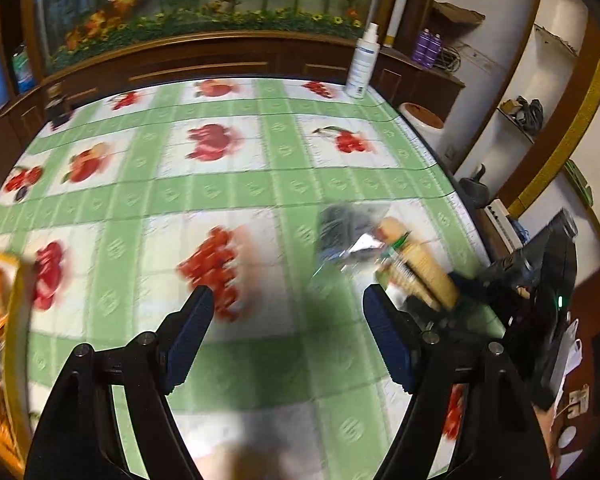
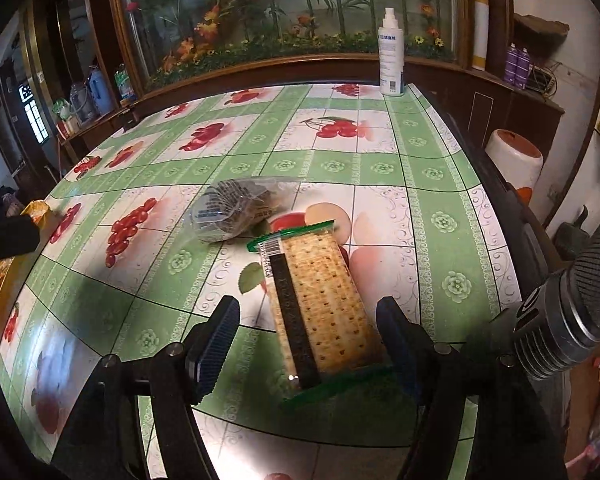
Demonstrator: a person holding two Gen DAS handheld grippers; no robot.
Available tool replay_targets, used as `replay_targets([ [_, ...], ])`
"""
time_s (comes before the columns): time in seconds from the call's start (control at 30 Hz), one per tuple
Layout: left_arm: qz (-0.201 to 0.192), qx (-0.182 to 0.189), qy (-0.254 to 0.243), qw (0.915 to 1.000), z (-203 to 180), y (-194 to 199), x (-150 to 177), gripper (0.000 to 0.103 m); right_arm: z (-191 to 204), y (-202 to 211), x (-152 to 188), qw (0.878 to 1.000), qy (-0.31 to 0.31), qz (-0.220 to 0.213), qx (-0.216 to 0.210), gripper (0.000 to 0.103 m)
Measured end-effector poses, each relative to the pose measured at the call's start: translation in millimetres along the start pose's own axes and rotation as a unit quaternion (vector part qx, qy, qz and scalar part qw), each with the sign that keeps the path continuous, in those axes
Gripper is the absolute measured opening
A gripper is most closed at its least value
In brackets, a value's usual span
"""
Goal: Organize snacks
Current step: 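Close left tool on clear plastic bag while right tool closes on cracker pack, then carry clear bag in left tool and cracker pack in right tool over tray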
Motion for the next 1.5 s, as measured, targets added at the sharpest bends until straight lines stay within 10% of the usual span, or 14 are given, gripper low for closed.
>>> replay_targets([
  [0.37,0.056,-0.007,-0.02,0.9982,-40,-83,-34,0.077,1,-7,-1,1.0,-0.005,0.012,-0.016,0.071],
  [0.63,0.075,-0.041,-0.04,0.9956,-42,-119,-22,0.067,-1,-6,-1,1.0,-0.009,0.01,-0.024,0.051],
  [1.13,0.036,-0.04,0.008,0.9985,35,-37,47,0.045,13,2,0,0.999,0.018,-0.015,-0.026,0.048],
  [1.5,0.017,-0.071,0.041,0.9965,97,23,120,0.042,74,39,10,0.986,-0.027,-0.008,-0.167,0.047],
])
Point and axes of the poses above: each gripper's, at about its wrist camera, not at the fingertips, and y roughly against the way its jaws point, z to its left, x to its underside, the point moved 6 cm from there along -y, roughly the way its jaws point, and after that the axes turned 9 degrees about -y, right-handed, at the moved point
